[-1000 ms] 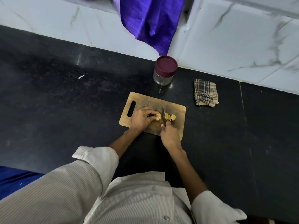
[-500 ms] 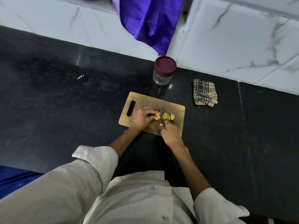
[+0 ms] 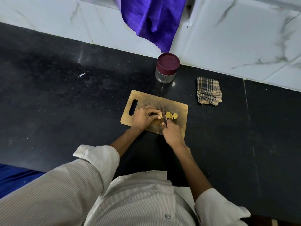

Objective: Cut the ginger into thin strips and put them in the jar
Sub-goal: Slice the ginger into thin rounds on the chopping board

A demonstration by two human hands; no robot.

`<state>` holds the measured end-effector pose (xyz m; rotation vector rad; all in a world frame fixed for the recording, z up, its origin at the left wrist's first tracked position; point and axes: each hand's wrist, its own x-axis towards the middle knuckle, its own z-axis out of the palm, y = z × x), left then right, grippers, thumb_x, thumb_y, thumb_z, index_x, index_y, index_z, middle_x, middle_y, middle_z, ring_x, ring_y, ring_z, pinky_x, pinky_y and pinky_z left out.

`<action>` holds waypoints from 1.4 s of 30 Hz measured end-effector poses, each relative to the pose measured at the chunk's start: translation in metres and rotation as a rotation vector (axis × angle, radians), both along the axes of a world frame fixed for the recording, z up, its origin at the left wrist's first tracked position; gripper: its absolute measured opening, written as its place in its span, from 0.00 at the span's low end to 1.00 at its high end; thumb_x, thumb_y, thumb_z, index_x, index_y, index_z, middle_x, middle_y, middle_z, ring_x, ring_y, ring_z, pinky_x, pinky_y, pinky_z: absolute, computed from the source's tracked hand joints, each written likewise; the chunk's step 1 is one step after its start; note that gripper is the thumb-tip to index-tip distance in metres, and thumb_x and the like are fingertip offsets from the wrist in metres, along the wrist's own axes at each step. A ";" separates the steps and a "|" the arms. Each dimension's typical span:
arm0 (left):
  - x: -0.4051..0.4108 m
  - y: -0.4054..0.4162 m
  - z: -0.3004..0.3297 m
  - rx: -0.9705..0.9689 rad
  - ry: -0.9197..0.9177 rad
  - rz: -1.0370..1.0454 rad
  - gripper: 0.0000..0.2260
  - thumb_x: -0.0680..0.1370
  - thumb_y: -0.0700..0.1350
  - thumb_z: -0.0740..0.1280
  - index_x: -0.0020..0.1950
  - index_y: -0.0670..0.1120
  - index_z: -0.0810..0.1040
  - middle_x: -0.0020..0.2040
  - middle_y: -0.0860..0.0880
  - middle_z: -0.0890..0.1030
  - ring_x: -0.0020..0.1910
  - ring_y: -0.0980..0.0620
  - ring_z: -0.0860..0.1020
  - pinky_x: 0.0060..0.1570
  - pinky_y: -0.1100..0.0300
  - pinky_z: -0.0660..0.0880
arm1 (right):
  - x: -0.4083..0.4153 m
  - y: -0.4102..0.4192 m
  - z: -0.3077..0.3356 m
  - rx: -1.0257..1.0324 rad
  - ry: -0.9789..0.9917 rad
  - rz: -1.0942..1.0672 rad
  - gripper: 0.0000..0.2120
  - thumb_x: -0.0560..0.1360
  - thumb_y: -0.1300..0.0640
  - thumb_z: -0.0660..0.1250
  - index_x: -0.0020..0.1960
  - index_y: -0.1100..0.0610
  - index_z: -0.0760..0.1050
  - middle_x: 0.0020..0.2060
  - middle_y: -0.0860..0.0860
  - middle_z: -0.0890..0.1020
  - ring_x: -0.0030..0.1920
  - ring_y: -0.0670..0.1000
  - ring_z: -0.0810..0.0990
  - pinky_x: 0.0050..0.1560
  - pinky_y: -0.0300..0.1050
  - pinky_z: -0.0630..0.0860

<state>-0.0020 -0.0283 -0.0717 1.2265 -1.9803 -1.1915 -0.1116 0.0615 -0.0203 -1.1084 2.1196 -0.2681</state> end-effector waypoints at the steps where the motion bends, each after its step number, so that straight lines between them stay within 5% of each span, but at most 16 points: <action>1: 0.000 0.000 0.000 0.001 -0.004 -0.001 0.12 0.70 0.39 0.74 0.53 0.42 0.84 0.53 0.48 0.83 0.52 0.55 0.79 0.56 0.59 0.75 | 0.000 0.001 0.000 -0.002 -0.005 -0.002 0.15 0.85 0.52 0.54 0.65 0.59 0.70 0.55 0.59 0.79 0.54 0.59 0.80 0.55 0.57 0.76; 42: -0.004 0.000 -0.008 -0.019 -0.018 0.039 0.12 0.69 0.39 0.75 0.52 0.44 0.84 0.52 0.50 0.83 0.52 0.56 0.79 0.58 0.57 0.75 | 0.018 0.027 -0.002 0.053 0.093 -0.002 0.10 0.84 0.56 0.56 0.60 0.60 0.70 0.53 0.58 0.79 0.53 0.57 0.79 0.45 0.49 0.71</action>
